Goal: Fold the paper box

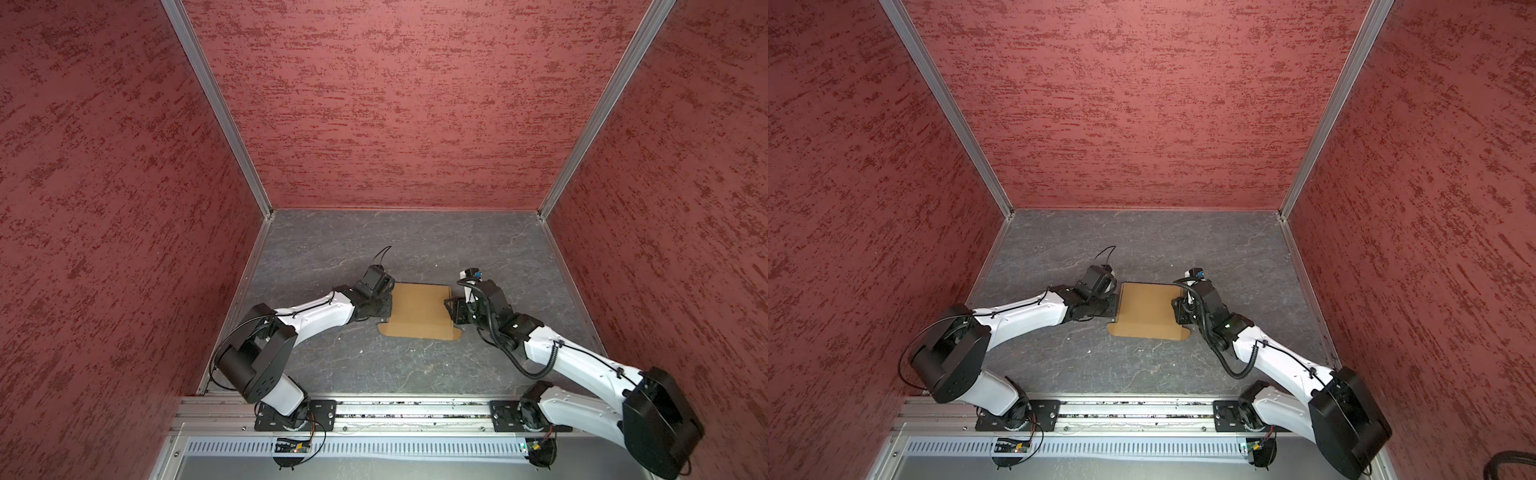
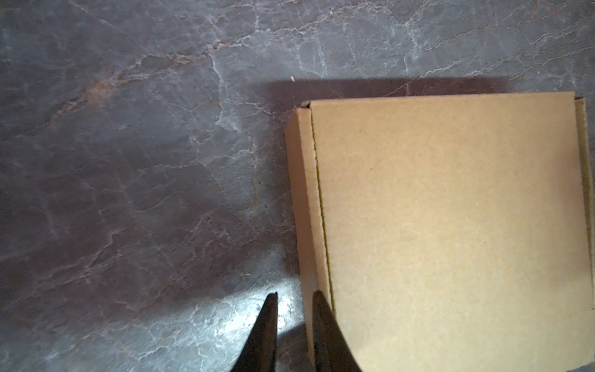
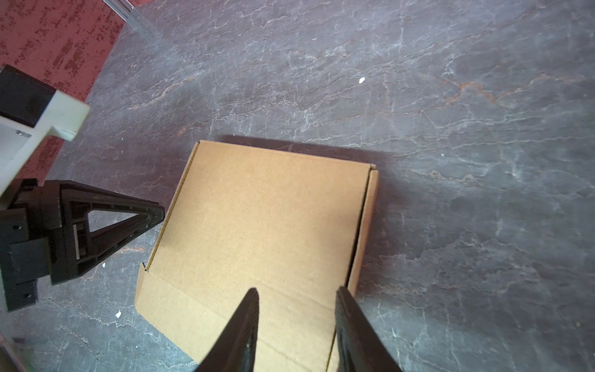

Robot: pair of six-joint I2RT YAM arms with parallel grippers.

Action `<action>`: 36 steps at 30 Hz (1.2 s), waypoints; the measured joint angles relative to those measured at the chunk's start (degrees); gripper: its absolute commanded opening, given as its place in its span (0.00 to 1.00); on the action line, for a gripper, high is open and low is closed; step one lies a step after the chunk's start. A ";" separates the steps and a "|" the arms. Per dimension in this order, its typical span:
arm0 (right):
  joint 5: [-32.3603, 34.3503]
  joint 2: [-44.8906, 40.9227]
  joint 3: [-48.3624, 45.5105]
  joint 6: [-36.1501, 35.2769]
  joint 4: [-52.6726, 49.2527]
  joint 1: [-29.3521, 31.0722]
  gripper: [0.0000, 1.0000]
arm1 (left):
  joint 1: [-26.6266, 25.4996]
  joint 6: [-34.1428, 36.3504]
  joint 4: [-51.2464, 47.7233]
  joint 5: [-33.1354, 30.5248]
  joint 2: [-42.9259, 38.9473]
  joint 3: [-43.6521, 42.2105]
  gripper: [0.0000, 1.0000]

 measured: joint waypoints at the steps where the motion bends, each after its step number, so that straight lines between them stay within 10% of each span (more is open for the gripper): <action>1: -0.17 -0.09 -0.13 0.02 0.02 -0.20 0.40 | 0.00 -0.02 0.04 0.04 -0.09 0.00 0.21; 36: -3.32 1.79 -3.34 -0.20 1.57 -4.37 0.40 | 0.28 -0.26 5.03 2.23 1.57 -0.07 0.12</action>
